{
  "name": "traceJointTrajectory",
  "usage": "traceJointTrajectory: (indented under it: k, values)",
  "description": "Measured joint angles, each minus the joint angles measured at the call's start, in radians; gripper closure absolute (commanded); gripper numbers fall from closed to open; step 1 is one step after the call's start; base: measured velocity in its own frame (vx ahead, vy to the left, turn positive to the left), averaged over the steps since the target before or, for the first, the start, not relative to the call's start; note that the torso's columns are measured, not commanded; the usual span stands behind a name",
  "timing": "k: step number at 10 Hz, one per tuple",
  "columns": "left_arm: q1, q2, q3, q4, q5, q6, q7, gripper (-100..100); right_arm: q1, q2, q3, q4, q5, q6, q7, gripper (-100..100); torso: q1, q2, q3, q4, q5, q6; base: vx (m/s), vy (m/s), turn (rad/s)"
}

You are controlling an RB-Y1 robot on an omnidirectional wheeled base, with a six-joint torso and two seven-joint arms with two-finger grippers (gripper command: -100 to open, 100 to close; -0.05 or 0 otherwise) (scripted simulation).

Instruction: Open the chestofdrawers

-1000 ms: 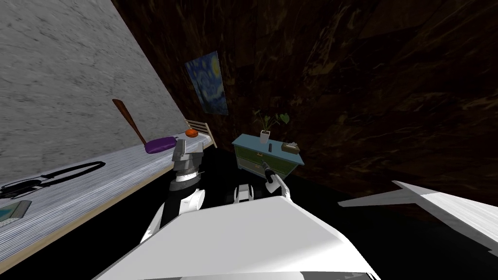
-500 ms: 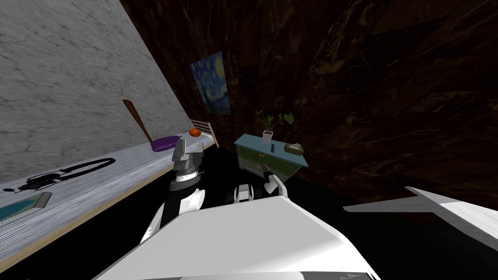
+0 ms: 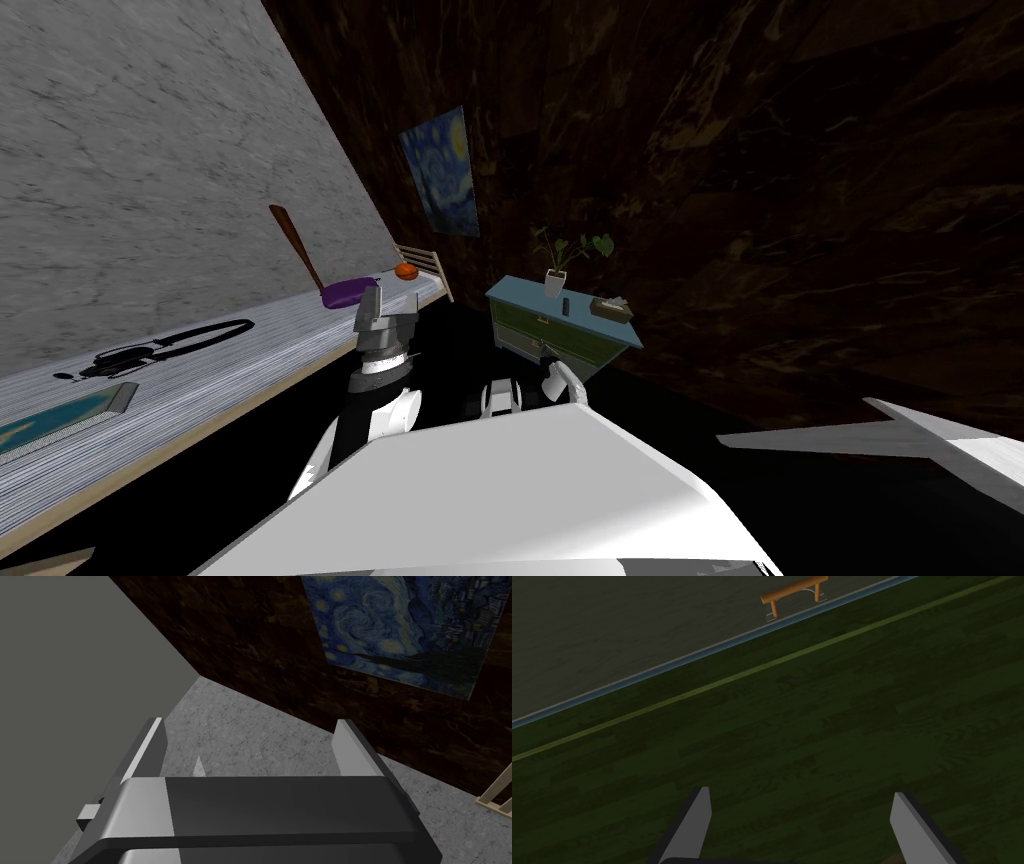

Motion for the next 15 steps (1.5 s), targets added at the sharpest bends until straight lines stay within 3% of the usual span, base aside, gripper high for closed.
traceJointTrajectory:
  k: [6,7,8,10,11,15]
  values:
    - [0.0,0.0,0.0,0.0,0.0,0.0,0.0,0,-0.049,-0.001,0.056,0.128,0.083,0.147,0.015,-100,0.0,0.0,0.0,0.0,0.0,0.0,0.014,0.02,0.068]
    - [0.0,0.0,0.0,0.0,0.0,0.0,0.0,0,-0.064,0.002,0.073,0.172,0.113,0.169,0.012,-100,0.001,0.0,0.0,0.0,0.0,-0.001,0.018,0.022,0.08]
    - [0.0,0.0,0.0,0.0,0.0,0.0,0.0,0,-0.06,-0.005,0.083,0.172,0.118,0.199,0.022,-100,0.001,0.0,0.0,0.0,0.0,0.0,0.03,0.028,0.114]
    - [0.0,0.0,0.0,0.0,0.0,0.0,0.0,0,-0.079,-0.007,0.111,0.23,0.161,0.256,0.029,-100,0.0,-0.001,0.0,0.0,0.0,0.0,0.019,0.017,0.033]
    - [0.0,0.0,0.0,0.0,0.0,0.0,0.0,0,-0.079,-0.008,0.114,0.237,0.164,0.277,0.03,-100,0.0,0.0,0.0,0.0,0.0,0.0,0.014,0.018,0.163]
    - [0.0,0.0,0.0,0.0,0.0,0.0,0.0,0,-0.111,-0.012,0.169,0.349,0.243,0.387,0.042,-100,0.0,-0.001,0.0,0.0,0.0,0.0,0.023,0.015,0.059]
